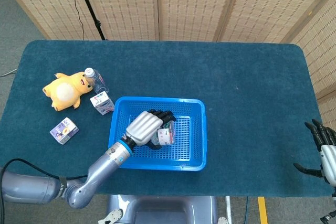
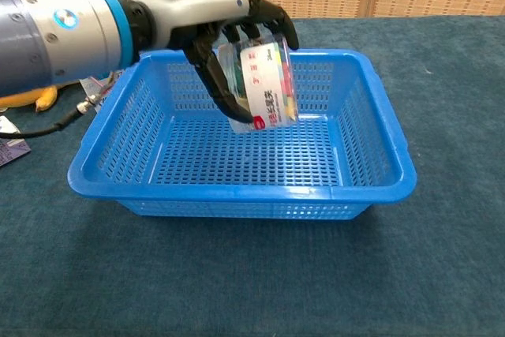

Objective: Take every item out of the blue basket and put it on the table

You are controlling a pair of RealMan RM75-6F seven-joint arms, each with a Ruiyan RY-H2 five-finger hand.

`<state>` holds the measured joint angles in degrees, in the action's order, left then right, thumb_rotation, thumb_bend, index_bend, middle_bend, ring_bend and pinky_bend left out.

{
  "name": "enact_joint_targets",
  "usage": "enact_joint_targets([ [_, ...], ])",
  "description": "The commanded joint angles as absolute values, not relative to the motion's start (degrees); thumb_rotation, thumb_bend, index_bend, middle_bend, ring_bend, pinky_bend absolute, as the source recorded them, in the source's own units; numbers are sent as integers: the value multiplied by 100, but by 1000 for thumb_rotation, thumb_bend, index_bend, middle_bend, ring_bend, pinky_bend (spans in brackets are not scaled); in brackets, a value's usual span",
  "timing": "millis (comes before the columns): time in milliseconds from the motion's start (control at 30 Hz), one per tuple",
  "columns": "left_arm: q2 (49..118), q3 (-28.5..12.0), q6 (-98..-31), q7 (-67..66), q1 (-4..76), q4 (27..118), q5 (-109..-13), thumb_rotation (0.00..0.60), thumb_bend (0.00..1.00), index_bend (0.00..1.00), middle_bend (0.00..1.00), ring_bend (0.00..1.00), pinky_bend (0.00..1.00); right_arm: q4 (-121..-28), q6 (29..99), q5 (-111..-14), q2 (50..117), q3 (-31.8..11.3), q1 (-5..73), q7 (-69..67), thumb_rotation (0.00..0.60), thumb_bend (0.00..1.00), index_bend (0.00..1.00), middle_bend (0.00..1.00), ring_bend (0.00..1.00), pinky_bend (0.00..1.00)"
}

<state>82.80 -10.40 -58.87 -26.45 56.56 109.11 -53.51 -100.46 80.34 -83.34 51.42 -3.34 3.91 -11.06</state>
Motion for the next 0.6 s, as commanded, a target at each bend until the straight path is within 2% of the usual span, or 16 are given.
enact_joint_targets([
  [33, 7444, -957, -6198, -2321, 5202, 11504, -5985, 600, 195, 407, 350, 419, 548, -10064, 8052, -8345, 5145, -333, 386, -1085, 600, 0, 0, 0, 0, 0],
  [167, 6732, -646, -6452, -1787, 4671, 11562, -6744, 600, 192, 407, 350, 419, 548, -10100, 8067, -8397, 5161, -307, 380, -1016, 600, 0, 0, 0, 0, 0],
  [300, 6287, -244, -6796, -854, 4076, 11138, -7694, 600, 187, 408, 350, 419, 548, -10147, 8074, -8458, 5181, -277, 381, -921, 600, 0, 0, 0, 0, 0],
  [467, 6141, 283, -7184, 183, 3509, 10319, -8710, 600, 185, 407, 350, 418, 548, -10192, 8065, -8499, 5218, -247, 387, -790, 600, 0, 0, 0, 0, 0],
  [533, 6229, 497, -7262, 413, 3281, 9889, -8854, 600, 183, 407, 350, 416, 548, -10204, 8060, -8503, 5235, -237, 388, -727, 600, 0, 0, 0, 0, 0],
  [600, 6379, 540, -7335, 622, 3158, 9548, -8929, 600, 183, 407, 350, 411, 548, -10216, 8068, -8512, 5249, -234, 389, -684, 600, 0, 0, 0, 0, 0],
])
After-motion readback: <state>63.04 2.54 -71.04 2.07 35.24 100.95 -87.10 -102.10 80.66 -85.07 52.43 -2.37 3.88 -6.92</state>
